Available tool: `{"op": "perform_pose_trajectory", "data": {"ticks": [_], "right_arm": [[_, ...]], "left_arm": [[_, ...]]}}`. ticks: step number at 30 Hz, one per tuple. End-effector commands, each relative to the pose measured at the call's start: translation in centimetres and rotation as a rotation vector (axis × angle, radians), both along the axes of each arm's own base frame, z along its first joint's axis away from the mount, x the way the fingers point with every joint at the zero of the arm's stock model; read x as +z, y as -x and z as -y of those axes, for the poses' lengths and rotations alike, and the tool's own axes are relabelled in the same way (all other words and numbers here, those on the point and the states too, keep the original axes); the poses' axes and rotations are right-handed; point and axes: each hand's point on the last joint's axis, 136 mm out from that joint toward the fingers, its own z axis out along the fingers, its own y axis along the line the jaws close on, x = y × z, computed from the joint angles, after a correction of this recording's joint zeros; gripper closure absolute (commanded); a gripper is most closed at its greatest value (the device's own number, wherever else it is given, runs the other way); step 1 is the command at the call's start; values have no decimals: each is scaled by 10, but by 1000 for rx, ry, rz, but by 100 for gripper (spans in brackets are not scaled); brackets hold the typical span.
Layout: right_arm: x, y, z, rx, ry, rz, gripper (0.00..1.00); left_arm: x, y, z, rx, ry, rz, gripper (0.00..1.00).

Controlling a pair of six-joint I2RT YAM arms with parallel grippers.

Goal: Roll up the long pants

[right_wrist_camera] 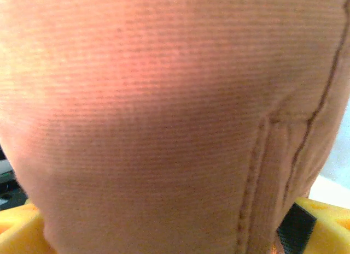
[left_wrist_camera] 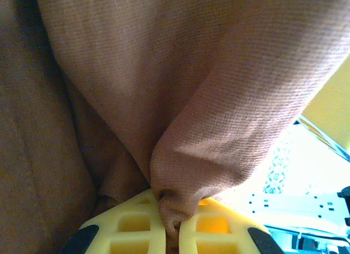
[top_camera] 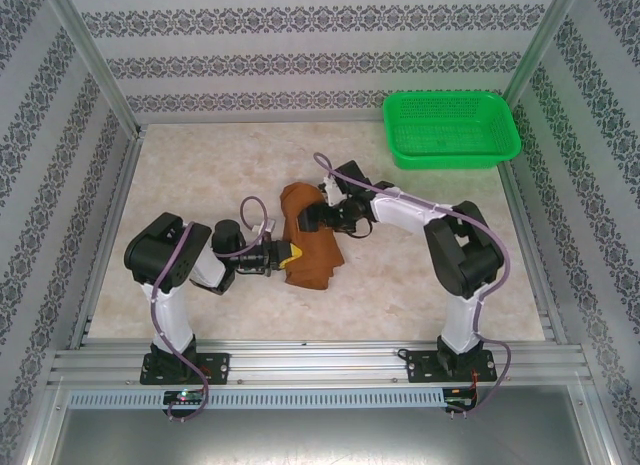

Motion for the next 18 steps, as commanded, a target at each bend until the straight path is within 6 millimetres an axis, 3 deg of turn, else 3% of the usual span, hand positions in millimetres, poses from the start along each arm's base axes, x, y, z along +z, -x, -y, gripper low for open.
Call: {"op": "perform_pose_trajectory", "data": {"ticks": [1, 7, 14, 18], "right_arm": [[-64, 46, -7, 89, 83, -186, 7], [-83, 65, -25, 149, 111, -231, 10], [-48, 87, -50, 277, 101, -156, 3], [-48, 94, -54, 318, 99, -161, 3]], "left_arm": [[-28, -2, -9, 57, -39, -86, 100], [-40, -2, -11, 68, -17, -119, 100], [-45, -3, -13, 71, -17, -127, 100], [-42, -5, -14, 70, -18, -119, 100]]}}
